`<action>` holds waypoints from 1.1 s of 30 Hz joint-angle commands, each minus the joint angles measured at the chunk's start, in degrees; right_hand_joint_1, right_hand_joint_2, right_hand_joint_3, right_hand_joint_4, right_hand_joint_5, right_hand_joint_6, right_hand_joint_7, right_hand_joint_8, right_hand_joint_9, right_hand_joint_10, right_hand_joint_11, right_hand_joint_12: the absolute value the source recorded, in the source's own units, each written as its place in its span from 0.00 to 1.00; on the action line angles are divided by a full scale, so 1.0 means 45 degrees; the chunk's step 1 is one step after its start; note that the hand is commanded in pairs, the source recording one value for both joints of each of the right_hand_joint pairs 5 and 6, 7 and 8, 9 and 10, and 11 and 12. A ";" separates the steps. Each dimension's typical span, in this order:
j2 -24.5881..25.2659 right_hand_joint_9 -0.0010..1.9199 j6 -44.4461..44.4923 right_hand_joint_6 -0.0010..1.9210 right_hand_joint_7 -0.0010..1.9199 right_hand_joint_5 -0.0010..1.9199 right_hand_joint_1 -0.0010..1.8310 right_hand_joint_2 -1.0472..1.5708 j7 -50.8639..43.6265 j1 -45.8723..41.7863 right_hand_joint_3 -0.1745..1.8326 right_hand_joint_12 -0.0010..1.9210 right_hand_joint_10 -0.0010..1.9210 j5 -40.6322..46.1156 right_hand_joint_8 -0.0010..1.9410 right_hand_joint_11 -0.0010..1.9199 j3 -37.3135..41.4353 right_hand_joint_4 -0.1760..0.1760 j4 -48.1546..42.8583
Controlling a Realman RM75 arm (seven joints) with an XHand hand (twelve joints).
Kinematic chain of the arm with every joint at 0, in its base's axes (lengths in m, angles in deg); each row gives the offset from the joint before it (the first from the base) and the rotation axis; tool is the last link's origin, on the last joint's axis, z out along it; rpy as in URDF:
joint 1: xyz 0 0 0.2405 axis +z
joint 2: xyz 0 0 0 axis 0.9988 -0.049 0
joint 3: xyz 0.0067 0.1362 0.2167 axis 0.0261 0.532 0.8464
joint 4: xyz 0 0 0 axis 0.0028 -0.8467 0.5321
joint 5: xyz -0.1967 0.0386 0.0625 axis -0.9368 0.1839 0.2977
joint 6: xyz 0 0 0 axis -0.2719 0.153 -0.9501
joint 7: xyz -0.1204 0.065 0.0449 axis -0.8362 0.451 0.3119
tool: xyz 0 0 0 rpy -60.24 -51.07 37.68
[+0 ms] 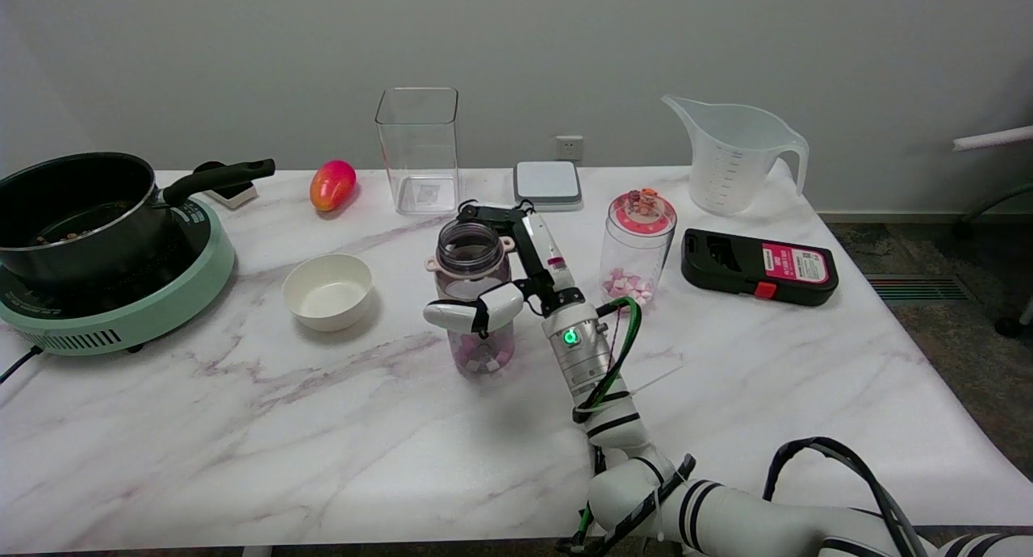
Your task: Place the bottle onto the table.
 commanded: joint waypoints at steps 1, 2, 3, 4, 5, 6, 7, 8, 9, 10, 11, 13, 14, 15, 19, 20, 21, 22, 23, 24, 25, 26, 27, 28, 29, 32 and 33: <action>-0.0063 0.77 0.0097 0.59 0.80 0.59 0.67 0.67 0.0188 -0.0193 0.49 0.68 0.77 -0.0102 0.79 0.68 0.0017 0.50 0.0002; -0.0079 0.77 0.0097 0.58 0.80 0.58 0.67 0.66 0.0188 -0.0209 0.49 0.68 0.77 -0.0102 0.79 0.68 0.0017 0.50 -0.0029; -0.0082 0.76 0.0097 0.57 0.79 0.57 0.67 0.65 0.0185 -0.0212 0.50 0.68 0.76 -0.0102 0.78 0.68 0.0014 0.50 -0.0029; -0.0097 0.76 0.0097 0.56 0.79 0.56 0.67 0.64 0.0170 -0.0227 0.50 0.67 0.76 -0.0102 0.78 0.67 -0.0002 0.50 -0.0028; -0.0099 0.75 0.0097 0.55 0.78 0.55 0.68 0.62 0.0170 -0.0229 0.51 0.66 0.75 -0.0102 0.77 0.67 -0.0019 0.50 -0.0029; -0.0115 0.74 0.0098 0.54 0.77 0.54 0.68 0.61 0.0167 -0.0231 0.51 0.66 0.74 -0.0102 0.76 0.66 -0.0019 0.50 -0.0045; -0.0117 0.73 0.0114 0.53 0.77 0.53 0.68 0.60 0.0133 -0.0249 0.52 0.65 0.73 -0.0102 0.76 0.65 -0.0019 0.50 -0.0049; -0.0135 0.70 0.0114 0.51 0.74 0.51 0.68 0.57 0.0114 -0.0267 0.52 0.64 0.70 -0.0102 0.74 0.64 -0.0019 0.50 -0.0083; -0.0152 0.66 0.0114 0.48 0.71 0.48 0.69 0.54 0.0099 -0.0284 0.53 0.61 0.66 -0.0102 0.70 0.62 -0.0019 0.50 -0.0100; -0.0168 0.63 0.0114 0.45 0.69 0.45 0.69 0.52 0.0099 -0.0300 0.53 0.60 0.63 -0.0102 0.68 0.60 -0.0019 0.50 -0.0118; -0.0170 0.58 0.0118 0.42 0.66 0.42 0.70 0.50 0.0099 -0.0302 0.53 0.58 0.58 -0.0102 0.65 0.58 -0.0021 0.50 -0.0134; -0.0204 0.53 0.0187 0.39 0.62 0.39 0.71 0.46 0.0098 -0.0337 0.55 0.55 0.53 -0.0102 0.61 0.55 -0.0036 0.50 -0.0134; -0.0206 0.49 0.0205 0.38 0.60 0.38 0.71 0.43 0.0082 -0.0355 0.58 0.53 0.49 -0.0102 0.60 0.53 -0.0036 0.50 -0.0134; -0.0221 0.47 0.0223 0.37 0.59 0.37 0.71 0.41 0.0081 -0.0372 0.60 0.51 0.47 -0.0102 0.58 0.51 -0.0038 0.50 -0.0134; -0.0222 0.38 0.0276 0.30 0.48 0.30 0.71 0.29 0.0081 -0.0426 0.65 0.44 0.37 -0.0102 0.48 0.44 -0.0054 0.50 -0.0136; -0.0224 0.37 0.0294 0.29 0.48 0.29 0.71 0.29 0.0081 -0.0445 0.65 0.44 0.37 -0.0102 0.47 0.44 -0.0057 0.50 -0.0139; -0.0242 0.37 0.0310 0.28 0.47 0.28 0.70 0.28 0.0084 -0.0464 0.65 0.43 0.37 -0.0102 0.46 0.44 -0.0072 0.50 -0.0158; -0.0259 0.37 0.0310 0.27 0.46 0.27 0.70 0.28 0.0099 -0.0493 0.65 0.43 0.37 -0.0102 0.45 0.43 -0.0072 0.50 -0.0194; -0.0276 0.36 0.0310 0.27 0.45 0.27 0.70 0.28 0.0101 -0.0495 0.64 0.43 0.36 -0.0102 0.45 0.43 -0.0072 0.50 -0.0228; -0.0295 0.36 0.0307 0.27 0.45 0.27 0.70 0.28 0.0117 -0.0516 0.64 0.43 0.36 -0.0102 0.44 0.43 -0.0072 0.50 -0.0265; -0.0310 0.36 0.0292 0.26 0.45 0.26 0.70 0.28 0.0117 -0.0547 0.64 0.42 0.36 -0.0102 0.44 0.43 -0.0072 0.50 -0.0298; -0.0314 0.36 0.0290 0.26 0.44 0.26 0.70 0.27 0.0119 -0.0547 0.64 0.42 0.36 -0.0102 0.44 0.42 -0.0072 0.50 -0.0315; -0.0350 0.36 0.0270 0.26 0.44 0.26 0.70 0.27 0.0136 -0.0547 0.64 0.42 0.36 -0.0102 0.44 0.42 -0.0072 0.50 -0.0337; -0.0386 0.36 0.0235 0.26 0.44 0.26 0.70 0.27 0.0152 -0.0549 0.64 0.42 0.36 -0.0102 0.44 0.42 -0.0072 0.50 -0.0391; -0.0426 0.36 0.0197 0.26 0.44 0.26 0.70 0.27 0.0152 -0.0569 0.64 0.42 0.36 -0.0102 0.43 0.42 -0.0072 0.50 -0.0449; -0.0626 0.35 0.0049 0.25 0.43 0.25 0.70 0.27 0.0137 -0.0637 0.65 0.42 0.35 -0.0102 0.43 0.42 -0.0072 0.50 -0.0740; -0.0747 0.35 -0.0060 0.25 0.43 0.25 0.70 0.27 0.0156 -0.0653 0.65 0.41 0.35 -0.0102 0.42 0.41 -0.0072 0.50 -0.0908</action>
